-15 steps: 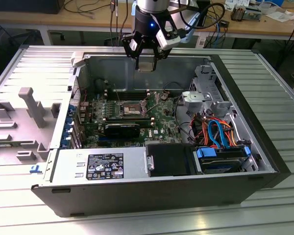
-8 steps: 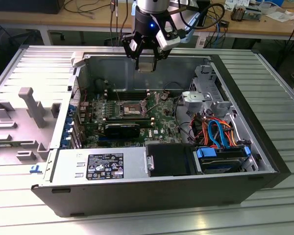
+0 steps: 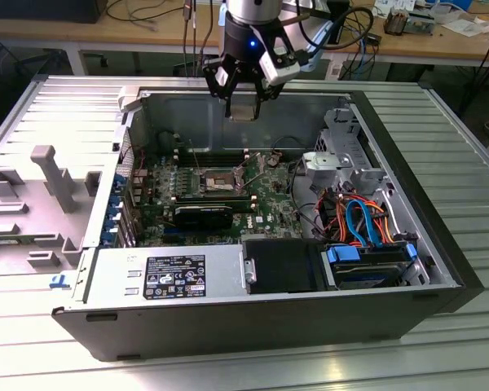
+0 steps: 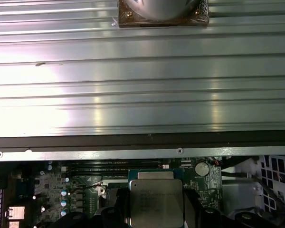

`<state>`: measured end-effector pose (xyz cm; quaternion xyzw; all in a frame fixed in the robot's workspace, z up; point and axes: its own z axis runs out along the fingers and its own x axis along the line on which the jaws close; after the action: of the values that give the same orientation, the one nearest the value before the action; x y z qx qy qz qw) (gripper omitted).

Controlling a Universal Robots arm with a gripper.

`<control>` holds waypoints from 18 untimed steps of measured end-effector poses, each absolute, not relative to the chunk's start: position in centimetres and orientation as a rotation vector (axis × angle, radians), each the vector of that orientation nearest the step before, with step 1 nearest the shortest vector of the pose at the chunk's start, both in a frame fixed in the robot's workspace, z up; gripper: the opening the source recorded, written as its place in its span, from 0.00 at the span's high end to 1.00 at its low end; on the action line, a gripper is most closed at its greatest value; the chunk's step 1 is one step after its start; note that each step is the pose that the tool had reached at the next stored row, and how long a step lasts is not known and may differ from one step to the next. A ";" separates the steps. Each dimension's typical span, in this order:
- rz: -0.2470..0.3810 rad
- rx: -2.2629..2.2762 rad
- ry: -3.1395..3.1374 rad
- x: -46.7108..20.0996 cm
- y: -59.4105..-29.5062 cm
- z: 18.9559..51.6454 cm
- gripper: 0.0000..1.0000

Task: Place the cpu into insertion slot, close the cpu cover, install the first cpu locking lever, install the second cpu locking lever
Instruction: 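Place the cpu into insertion slot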

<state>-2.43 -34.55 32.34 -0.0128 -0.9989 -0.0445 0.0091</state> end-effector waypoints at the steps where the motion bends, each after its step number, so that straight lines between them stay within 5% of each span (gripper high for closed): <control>1: -0.139 -0.040 -3.120 -2.4 -34.5 32.3 0.46; 18: -0.139 -0.040 -3.120 -2.4 -34.5 32.0 0.46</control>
<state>-2.43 -34.55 32.00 -0.0128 -0.9989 -0.0445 0.0091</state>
